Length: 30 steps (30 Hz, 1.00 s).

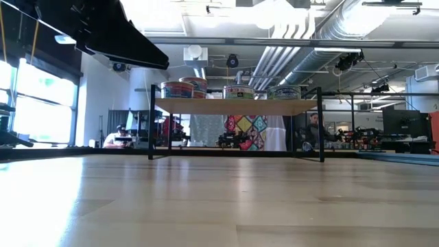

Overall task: Stack canned seafood by type on shelf
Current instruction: Stack the green tuna can on top of the other green tuna can on the shelf

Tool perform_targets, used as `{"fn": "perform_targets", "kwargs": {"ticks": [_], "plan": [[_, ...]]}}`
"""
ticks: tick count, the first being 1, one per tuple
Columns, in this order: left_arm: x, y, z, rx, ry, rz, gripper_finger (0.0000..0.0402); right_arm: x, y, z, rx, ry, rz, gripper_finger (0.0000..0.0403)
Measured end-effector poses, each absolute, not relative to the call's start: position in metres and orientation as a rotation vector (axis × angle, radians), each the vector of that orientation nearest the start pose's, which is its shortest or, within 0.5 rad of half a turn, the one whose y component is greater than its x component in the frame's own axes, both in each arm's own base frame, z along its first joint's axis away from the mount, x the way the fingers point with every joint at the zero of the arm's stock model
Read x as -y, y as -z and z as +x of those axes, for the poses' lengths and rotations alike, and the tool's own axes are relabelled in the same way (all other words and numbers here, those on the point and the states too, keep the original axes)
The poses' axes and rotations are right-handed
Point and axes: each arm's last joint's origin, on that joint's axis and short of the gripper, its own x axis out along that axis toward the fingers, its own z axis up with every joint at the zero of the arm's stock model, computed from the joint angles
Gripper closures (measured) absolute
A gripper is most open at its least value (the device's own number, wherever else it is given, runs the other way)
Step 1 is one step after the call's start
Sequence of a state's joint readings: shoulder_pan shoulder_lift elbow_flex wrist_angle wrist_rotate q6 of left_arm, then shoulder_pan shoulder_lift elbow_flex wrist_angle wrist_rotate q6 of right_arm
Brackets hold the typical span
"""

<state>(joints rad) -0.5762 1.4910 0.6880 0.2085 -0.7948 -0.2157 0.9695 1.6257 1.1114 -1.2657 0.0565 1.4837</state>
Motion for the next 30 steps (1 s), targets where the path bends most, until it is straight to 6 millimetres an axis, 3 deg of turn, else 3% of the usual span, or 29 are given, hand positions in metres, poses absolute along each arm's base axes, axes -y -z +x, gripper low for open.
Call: {"fn": "perform_targets", "kwargs": {"ticks": [7,12,14,22,26,30], "plan": [[0.138,-0.183,0.250,-0.434,-0.259,0.166,0.0214,-0.213,-0.204,0.150,-1.478,0.547,0.230,0.0244],[0.138,-0.183,0.250,-0.434,-0.259,0.166,0.0214,-0.231,-0.202,0.157,-1.579,0.268,0.333,0.0231],[0.138,-0.183,0.250,-0.434,-0.259,0.166,0.0214,-0.235,-0.202,0.157,-1.626,0.236,0.389,0.0232],[0.138,-0.183,0.250,-0.433,-0.261,0.158,0.0214,-0.244,-0.203,0.156,-1.642,0.310,0.589,0.0265],[0.138,-0.183,0.250,-0.433,-0.261,0.158,0.0214,-0.245,-0.200,0.146,-1.713,0.380,0.618,0.0296],[0.138,-0.183,0.250,-0.433,-0.261,0.158,0.0214,-0.250,-0.189,0.137,-1.726,0.343,0.637,0.0339]]}}
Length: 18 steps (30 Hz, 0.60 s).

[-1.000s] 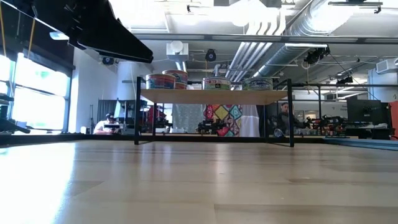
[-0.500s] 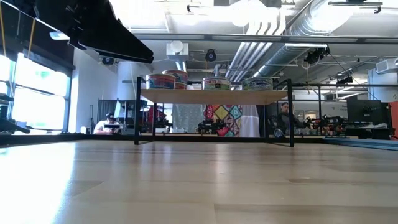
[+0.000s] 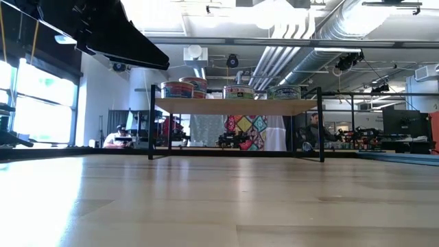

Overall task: Stack canned seafood by type on shelf
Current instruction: Stack the green tuna can on top of the other green tuna can on the shelf

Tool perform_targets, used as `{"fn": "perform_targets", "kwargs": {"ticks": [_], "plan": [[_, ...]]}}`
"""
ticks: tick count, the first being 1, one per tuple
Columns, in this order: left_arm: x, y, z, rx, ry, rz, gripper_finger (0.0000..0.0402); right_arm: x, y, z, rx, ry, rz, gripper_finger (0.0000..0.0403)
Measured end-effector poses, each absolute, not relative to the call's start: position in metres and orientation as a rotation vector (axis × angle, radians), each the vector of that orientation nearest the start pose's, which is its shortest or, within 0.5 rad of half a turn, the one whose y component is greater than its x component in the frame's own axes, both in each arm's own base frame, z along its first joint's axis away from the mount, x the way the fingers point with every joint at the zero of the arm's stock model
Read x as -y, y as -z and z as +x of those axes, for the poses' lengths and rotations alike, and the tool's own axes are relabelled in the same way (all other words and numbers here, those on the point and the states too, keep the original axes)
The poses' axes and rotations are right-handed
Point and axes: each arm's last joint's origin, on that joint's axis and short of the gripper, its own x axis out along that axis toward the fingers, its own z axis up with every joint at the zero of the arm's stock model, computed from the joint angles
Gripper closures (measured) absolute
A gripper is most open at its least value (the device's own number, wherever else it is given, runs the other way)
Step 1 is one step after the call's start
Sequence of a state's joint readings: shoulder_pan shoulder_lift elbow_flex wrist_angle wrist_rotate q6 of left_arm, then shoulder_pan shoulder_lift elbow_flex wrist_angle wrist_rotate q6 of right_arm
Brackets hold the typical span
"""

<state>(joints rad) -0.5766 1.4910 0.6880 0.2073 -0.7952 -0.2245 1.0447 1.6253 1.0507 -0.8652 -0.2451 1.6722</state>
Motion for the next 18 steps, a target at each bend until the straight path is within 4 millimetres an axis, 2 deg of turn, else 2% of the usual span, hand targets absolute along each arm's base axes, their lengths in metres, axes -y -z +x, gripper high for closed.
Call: {"fn": "perform_targets", "kwargs": {"ticks": [5,9,14,18], "plan": [[0.138,-0.183,0.250,-0.434,-0.259,0.166,0.0214,-0.254,-0.176,0.134,-1.703,0.280,0.701,0.0394],[0.138,-0.183,0.250,-0.434,-0.260,0.167,0.0214,-0.251,-0.167,0.140,-1.636,0.276,0.723,0.0395],[0.138,-0.183,0.250,-0.434,-0.260,0.167,0.0214,-0.249,-0.154,0.166,-1.605,0.148,0.679,0.0401],[0.138,-0.183,0.250,-0.433,-0.260,0.167,0.0214,-0.241,-0.142,0.200,-1.522,0.060,0.666,0.0401]]}}
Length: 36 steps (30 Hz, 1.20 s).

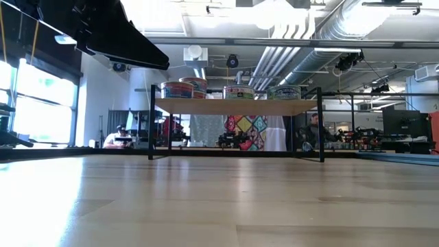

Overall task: Stack canned seafood by type on shelf
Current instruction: Stack the green tuna can on top of the other green tuna can on the shelf

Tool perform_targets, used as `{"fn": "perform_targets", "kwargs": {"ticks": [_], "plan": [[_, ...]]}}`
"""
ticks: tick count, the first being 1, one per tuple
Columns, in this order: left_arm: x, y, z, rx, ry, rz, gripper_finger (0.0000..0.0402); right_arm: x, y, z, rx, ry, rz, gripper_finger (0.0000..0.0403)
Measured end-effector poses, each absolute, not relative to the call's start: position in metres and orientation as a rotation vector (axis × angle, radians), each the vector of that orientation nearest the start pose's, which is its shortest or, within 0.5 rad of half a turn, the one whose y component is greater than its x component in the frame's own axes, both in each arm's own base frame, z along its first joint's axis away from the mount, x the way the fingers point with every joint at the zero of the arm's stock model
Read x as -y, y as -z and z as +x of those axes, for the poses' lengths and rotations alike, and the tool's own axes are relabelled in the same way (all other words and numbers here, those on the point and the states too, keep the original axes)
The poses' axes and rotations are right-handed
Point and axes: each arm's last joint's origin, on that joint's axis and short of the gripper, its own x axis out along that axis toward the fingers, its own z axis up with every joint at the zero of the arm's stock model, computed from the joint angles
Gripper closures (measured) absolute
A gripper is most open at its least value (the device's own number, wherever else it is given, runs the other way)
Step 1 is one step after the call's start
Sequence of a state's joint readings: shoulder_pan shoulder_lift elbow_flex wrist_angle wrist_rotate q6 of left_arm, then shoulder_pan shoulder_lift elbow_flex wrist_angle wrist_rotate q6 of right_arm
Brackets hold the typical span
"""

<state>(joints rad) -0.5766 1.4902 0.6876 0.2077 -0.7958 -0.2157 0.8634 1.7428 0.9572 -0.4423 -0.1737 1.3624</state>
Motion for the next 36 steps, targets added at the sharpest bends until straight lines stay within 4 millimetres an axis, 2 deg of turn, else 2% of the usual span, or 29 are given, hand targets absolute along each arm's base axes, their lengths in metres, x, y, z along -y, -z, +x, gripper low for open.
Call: {"fn": "perform_targets", "kwargs": {"ticks": [3,8,10,12,15,18,20,22,29,36], "plan": [[0.138,-0.183,0.250,-0.433,-0.260,0.167,0.0214,-0.230,-0.138,0.228,-1.343,0.016,0.605,0.0402],[0.138,-0.183,0.250,-0.433,-0.260,0.166,0.0214,-0.207,-0.141,0.275,-0.863,0.037,0.364,0.0402],[0.138,-0.183,0.250,-0.433,-0.259,0.166,0.0214,-0.204,-0.148,0.286,-0.724,0.002,0.267,0.0403],[0.138,-0.183,0.250,-0.435,-0.250,0.168,0.0214,-0.205,-0.164,0.294,-0.600,-0.043,0.209,0.0403],[0.141,-0.184,0.252,-0.445,-0.142,0.183,0.0214,-0.203,-0.174,0.294,-0.539,-0.033,0.107,0.0403],[0.145,-0.180,0.262,-0.425,0.046,0.241,0.0214,-0.205,-0.185,0.287,-0.490,0.000,0.062,0.0402],[0.148,-0.171,0.270,-0.411,0.149,0.337,0.0214,-0.209,-0.193,0.283,-0.463,-0.006,0.059,0.0402],[0.149,-0.157,0.278,-0.401,0.217,0.436,0.0214,-0.213,-0.191,0.278,-0.472,0.001,0.039,0.0403],[0.148,-0.123,0.315,-0.449,0.285,0.589,0.0214,-0.218,-0.188,0.270,-0.475,0.068,0.035,0.0402],[0.141,-0.111,0.339,-0.564,0.388,0.573,0.0226,-0.218,-0.187,0.269,-0.491,0.061,0.040,0.0402]]}}
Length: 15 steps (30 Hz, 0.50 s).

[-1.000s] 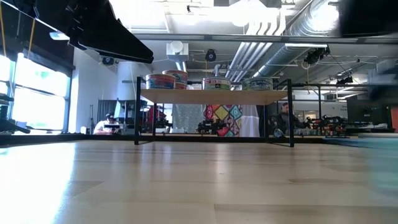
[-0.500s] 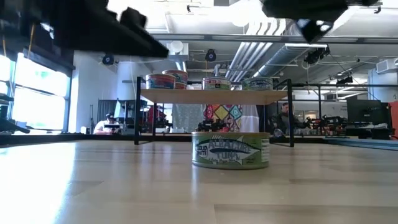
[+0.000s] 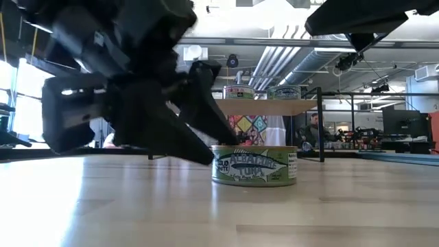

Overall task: Stack canned seafood by type on shelf
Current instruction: Stack the green tuna can on top of the other green tuna can on the shelf

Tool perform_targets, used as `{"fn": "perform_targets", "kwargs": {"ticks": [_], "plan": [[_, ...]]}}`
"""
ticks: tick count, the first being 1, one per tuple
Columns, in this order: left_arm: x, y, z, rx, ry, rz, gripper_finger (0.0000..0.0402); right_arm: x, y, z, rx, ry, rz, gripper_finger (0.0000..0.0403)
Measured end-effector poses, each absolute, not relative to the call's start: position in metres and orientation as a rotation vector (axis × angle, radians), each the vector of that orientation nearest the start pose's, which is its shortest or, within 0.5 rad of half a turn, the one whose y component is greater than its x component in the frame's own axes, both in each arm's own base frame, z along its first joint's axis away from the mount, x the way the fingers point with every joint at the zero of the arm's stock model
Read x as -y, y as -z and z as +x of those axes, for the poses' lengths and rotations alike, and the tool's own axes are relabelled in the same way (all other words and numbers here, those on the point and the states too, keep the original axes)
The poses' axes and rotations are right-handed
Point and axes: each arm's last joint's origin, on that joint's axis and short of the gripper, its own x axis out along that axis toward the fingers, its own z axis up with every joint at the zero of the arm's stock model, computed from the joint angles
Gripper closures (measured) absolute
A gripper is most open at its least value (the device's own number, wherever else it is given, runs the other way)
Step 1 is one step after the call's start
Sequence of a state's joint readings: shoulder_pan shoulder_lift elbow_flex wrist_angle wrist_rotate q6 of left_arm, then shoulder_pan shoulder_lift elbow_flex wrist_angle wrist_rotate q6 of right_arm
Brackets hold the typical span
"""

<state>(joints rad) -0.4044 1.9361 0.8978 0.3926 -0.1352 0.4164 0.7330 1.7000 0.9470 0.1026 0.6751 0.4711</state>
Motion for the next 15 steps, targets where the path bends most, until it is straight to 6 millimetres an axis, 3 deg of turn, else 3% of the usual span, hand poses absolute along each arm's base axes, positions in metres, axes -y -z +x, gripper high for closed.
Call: {"fn": "perform_targets", "kwargs": {"ticks": [15], "plan": [[0.122,-0.112,0.349,-0.603,0.353,0.590,0.0379,-0.219,-0.186,0.268,-0.512,0.009,-0.049,0.0390]]}}
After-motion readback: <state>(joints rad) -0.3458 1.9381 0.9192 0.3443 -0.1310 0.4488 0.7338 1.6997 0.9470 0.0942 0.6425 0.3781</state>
